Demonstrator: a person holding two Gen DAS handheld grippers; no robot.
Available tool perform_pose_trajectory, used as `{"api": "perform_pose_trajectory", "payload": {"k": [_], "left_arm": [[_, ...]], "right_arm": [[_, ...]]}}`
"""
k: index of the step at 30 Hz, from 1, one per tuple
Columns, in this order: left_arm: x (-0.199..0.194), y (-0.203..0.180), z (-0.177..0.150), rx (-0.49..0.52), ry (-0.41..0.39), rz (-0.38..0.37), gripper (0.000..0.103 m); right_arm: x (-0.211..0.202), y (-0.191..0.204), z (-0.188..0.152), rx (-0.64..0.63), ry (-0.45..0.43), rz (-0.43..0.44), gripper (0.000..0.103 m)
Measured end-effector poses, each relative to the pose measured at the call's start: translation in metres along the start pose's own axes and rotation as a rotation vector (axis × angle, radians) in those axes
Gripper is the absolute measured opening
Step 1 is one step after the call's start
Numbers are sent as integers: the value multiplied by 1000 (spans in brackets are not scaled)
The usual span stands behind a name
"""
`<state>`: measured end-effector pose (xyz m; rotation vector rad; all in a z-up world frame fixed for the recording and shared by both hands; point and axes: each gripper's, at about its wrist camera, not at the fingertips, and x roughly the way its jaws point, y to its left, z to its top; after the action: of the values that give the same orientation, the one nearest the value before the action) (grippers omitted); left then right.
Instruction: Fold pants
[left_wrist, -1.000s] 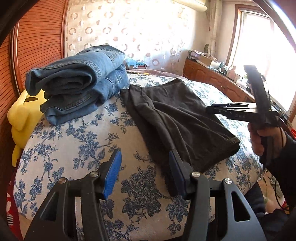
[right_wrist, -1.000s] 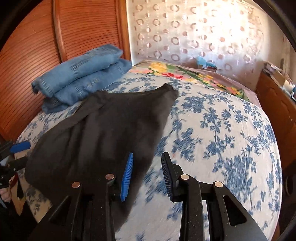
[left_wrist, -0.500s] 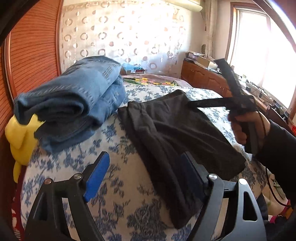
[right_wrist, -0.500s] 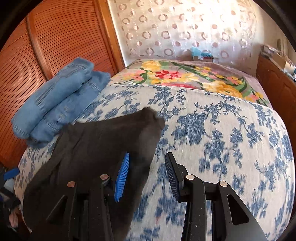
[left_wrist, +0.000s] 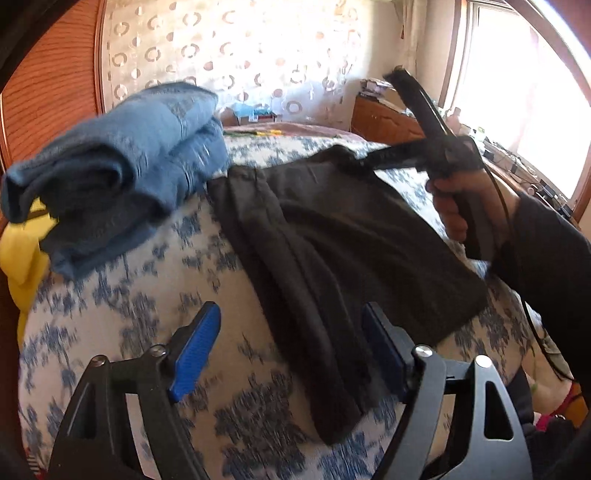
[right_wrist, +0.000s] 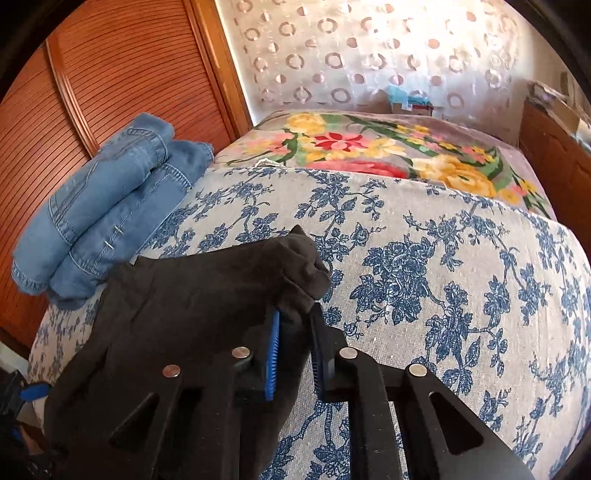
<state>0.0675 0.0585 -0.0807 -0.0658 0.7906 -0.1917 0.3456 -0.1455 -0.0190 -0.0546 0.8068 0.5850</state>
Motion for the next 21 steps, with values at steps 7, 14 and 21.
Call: {"api": "perform_pose_trajectory", "payload": {"k": [7,14,21], "left_arm": [[-6,-3,-23,-20,20,-22,51],[1,-14,-21,3,35,-83,10],[8,-29,-4,28,38,-128,9]], "right_arm": [[-1,0,-2,4,-14,-5,9],[-26,-2,-10,-18,-55,-61,6],[-64,-25,-15,-23,-67,-133,6]]}}
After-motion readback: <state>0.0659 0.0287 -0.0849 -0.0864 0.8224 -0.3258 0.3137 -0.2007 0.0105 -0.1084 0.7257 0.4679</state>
